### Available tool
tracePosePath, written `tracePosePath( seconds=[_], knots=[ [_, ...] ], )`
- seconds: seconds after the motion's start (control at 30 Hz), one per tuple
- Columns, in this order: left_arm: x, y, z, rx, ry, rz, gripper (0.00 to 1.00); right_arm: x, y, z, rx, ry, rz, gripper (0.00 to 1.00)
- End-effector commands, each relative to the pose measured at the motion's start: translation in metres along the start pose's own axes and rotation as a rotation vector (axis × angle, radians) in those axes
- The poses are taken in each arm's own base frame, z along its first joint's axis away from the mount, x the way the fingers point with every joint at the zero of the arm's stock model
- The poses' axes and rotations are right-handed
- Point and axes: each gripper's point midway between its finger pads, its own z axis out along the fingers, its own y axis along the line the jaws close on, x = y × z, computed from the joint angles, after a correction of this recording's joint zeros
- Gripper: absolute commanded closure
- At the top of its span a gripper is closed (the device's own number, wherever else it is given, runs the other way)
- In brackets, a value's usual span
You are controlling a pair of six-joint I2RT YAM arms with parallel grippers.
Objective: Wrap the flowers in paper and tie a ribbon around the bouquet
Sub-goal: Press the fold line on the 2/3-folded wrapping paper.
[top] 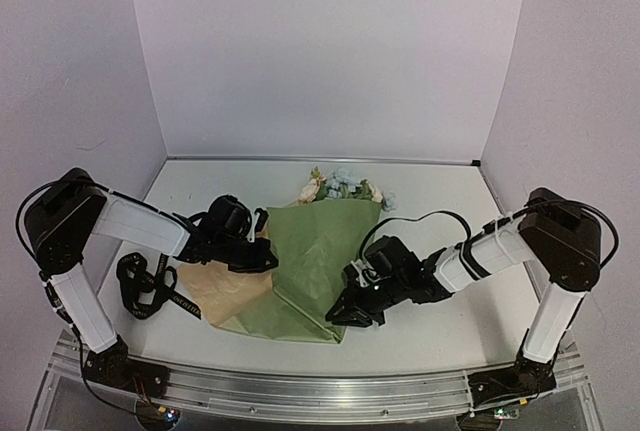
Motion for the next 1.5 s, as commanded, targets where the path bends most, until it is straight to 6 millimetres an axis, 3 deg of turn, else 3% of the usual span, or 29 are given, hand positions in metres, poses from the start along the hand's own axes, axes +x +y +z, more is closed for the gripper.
tracePosePath(
  seconds=[0.0, 0.13, 0.4, 0.7, 0.87, 0.97, 1.13, 1.23, 1.37, 1.47],
  knots=[
    [-0.003, 0.001, -0.003, -0.037, -0.021, 0.022, 1.00, 0.018, -0.009, -0.003, 0.043, 0.011, 0.003, 0.81],
    [0.000, 0.000, 0.000, -0.039, -0.013, 0.025, 1.00, 0.028, -0.011, -0.004, 0.050, 0.019, -0.013, 0.81],
    [0.000, 0.001, 0.003, -0.052, -0.008, 0.033, 1.00, 0.042, -0.041, 0.004, 0.118, 0.032, 0.004, 0.82],
    [-0.006, -0.004, -0.001, -0.056, -0.005, 0.059, 0.99, 0.050, -0.055, 0.009, 0.155, 0.035, -0.002, 0.82],
    [-0.018, -0.021, -0.034, -0.053, -0.034, 0.089, 0.73, 0.047, -0.054, 0.008, 0.157, 0.019, -0.006, 0.82],
    [-0.022, -0.038, -0.060, -0.051, -0.064, 0.123, 0.63, 0.045, -0.051, 0.010, 0.155, 0.017, -0.002, 0.82],
    [0.001, -0.075, -0.071, -0.010, -0.032, 0.162, 0.64, 0.044, -0.049, 0.010, 0.152, 0.008, 0.004, 0.82],
    [0.020, -0.091, -0.059, 0.061, 0.009, 0.146, 0.71, 0.042, -0.045, 0.010, 0.147, 0.002, 0.005, 0.82],
    [0.047, -0.094, -0.035, 0.120, 0.082, 0.123, 0.81, 0.041, -0.044, 0.010, 0.147, -0.004, 0.009, 0.83],
    [0.069, -0.091, -0.016, 0.151, 0.137, 0.107, 0.82, 0.039, -0.042, 0.010, 0.145, -0.010, 0.012, 0.83]
  ],
)
